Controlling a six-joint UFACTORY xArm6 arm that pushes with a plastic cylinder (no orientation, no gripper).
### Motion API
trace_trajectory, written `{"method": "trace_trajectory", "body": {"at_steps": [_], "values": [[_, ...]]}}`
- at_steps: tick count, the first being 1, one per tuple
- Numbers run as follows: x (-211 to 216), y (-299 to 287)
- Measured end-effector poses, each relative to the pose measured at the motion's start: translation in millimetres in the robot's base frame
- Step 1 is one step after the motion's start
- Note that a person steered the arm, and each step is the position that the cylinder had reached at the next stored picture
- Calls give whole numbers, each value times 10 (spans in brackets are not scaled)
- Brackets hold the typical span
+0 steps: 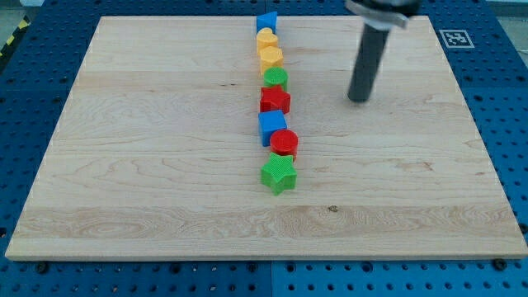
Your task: Move the red circle right side of the blue cube
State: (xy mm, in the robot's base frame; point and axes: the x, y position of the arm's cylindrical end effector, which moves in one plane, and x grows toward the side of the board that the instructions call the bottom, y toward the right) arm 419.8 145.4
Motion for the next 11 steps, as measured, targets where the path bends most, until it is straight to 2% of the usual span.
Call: {"method": "trace_trajectory", "body": {"at_steps": [1,2,3,4,5,6,8,10,11], "values": [[705,48],[1217,47],[1419,-183],[1636,-673],[1539,-1418],[778,-1842],[737,-1690],[737,-914],[798,-879]]}}
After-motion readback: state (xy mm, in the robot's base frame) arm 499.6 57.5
